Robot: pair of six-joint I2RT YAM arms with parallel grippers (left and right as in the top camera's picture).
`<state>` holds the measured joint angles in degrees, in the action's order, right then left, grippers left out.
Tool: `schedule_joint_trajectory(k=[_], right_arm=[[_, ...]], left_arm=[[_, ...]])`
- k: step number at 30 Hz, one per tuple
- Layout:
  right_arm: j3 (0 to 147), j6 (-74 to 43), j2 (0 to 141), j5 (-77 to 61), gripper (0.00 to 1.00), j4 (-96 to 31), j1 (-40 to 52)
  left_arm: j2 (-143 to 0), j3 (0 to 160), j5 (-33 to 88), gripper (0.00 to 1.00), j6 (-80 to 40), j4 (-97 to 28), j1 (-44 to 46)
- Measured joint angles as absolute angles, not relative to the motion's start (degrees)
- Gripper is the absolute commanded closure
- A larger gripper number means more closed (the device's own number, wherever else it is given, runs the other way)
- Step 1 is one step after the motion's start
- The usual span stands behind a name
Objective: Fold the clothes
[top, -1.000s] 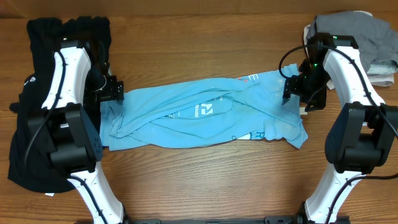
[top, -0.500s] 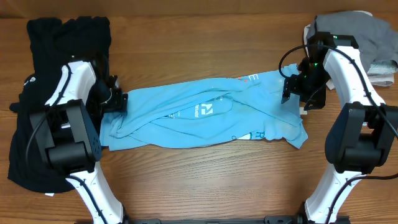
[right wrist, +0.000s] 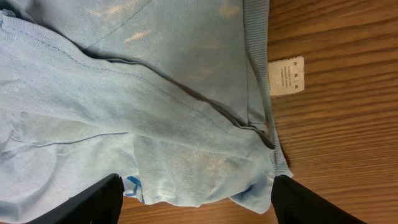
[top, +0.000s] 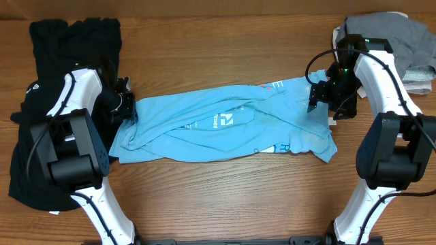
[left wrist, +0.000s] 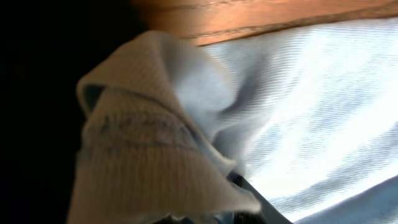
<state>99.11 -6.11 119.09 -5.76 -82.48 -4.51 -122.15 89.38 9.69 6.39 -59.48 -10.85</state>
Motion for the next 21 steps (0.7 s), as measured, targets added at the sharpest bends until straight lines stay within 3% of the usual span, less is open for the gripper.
schedule_joint_trajectory(k=[7,13,14,15,16,21], right_arm=[[99.1,-6.1,119.1,-5.7,0.2,-82.5,-4.5],[99.1,-6.1,119.1,-5.7,0.2,-82.5,-4.5],[99.1,-6.1,119.1,-5.8,0.2,-82.5,-4.5],[99.1,-6.1,119.1,-5.7,0.2,-82.5,-4.5],[99.1,-6.1,119.1,-5.7,0.2,-82.5,-4.5],[99.1,-6.1,119.1,-5.7,0.22,-82.5,-4.5]], left_arm=[[-122.1,87.2,11.3,0.69,6.4,-56.6,-10.5],[-121.3,85.6,12.5,0.56,6.3,-55.1,-10.5],[-121.0,85.4,12.9,0.67,6.4,-54.8,-10.5],[-120.8,85.1,13.1,0.88,6.4,-54.5,-10.5],[-120.7,84.8,13.0,0.96,6.3,-54.1,-10.5],[-120.5,84.1,12.9,0.96,6.4,-54.1,-10.5]])
